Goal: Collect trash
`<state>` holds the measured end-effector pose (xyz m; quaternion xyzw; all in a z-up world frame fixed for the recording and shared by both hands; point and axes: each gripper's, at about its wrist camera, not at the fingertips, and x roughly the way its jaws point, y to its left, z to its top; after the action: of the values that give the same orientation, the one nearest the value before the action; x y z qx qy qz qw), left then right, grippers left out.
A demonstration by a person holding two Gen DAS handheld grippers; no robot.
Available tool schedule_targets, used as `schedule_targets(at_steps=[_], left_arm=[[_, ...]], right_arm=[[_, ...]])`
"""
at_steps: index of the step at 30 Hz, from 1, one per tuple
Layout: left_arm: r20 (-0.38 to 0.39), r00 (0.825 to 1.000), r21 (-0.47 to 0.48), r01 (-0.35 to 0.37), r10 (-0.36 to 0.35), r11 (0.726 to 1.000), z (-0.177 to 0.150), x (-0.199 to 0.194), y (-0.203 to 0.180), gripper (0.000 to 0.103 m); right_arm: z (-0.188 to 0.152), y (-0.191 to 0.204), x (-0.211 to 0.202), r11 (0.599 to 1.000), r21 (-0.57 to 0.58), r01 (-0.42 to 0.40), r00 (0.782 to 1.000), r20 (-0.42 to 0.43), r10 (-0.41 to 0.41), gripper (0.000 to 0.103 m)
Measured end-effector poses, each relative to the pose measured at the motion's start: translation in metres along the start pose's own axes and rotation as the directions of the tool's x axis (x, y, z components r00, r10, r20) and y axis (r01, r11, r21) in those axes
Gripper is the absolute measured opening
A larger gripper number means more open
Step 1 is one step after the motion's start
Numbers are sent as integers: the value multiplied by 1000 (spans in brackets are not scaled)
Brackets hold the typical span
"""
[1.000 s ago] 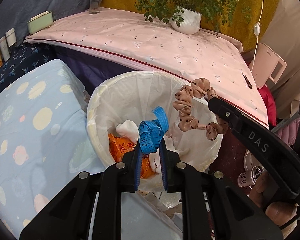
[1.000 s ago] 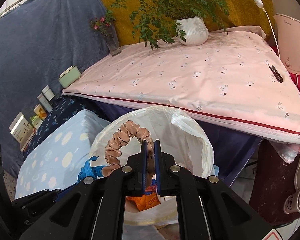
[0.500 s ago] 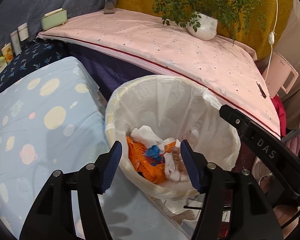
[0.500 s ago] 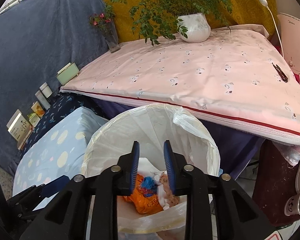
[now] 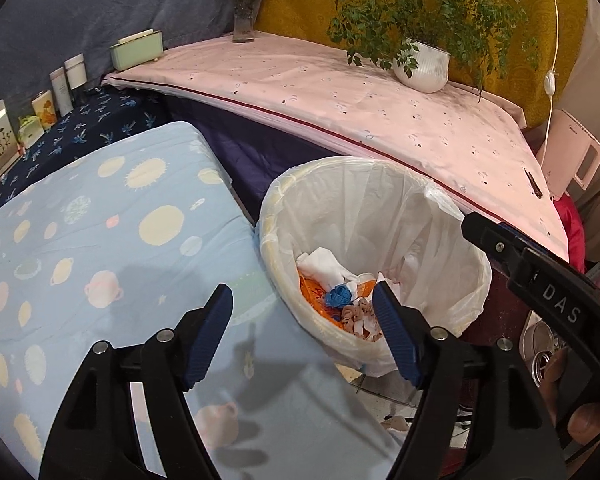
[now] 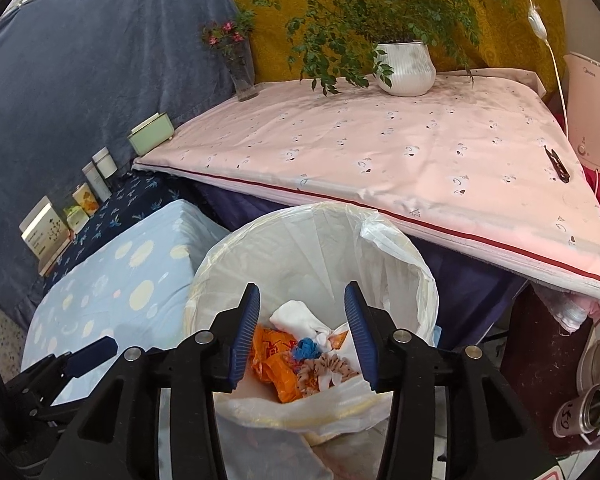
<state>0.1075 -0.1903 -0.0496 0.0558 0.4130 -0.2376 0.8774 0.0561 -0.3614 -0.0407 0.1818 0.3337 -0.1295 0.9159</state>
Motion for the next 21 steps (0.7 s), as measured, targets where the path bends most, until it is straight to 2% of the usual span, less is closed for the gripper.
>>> schedule_targets(at_steps=[3, 9, 13, 16, 21], left_arm=[[5, 1000, 0, -11, 11, 1000, -5, -7, 1, 71], [13, 999, 2, -39, 39, 999, -14, -21, 4, 72], [11, 997, -1, -75, 75, 997, -20, -28, 7, 72], [10, 995, -2, -101, 101, 995, -26, -35, 9, 87], [16, 989, 1, -146, 146, 989, -35, -46, 11, 90]], right_arm=[[-5, 5, -8, 1000, -21, -1, 1000, -5, 1, 49], [-14, 11, -23, 999, -47, 4, 1000, -14, -5, 61], [-19, 15, -34, 997, -80, 20, 1000, -20, -21, 75], [-23, 21, -43, 991, -126, 35, 999, -19, -37, 84], [-31, 27, -55, 981, -189, 53, 998, -24, -58, 84]])
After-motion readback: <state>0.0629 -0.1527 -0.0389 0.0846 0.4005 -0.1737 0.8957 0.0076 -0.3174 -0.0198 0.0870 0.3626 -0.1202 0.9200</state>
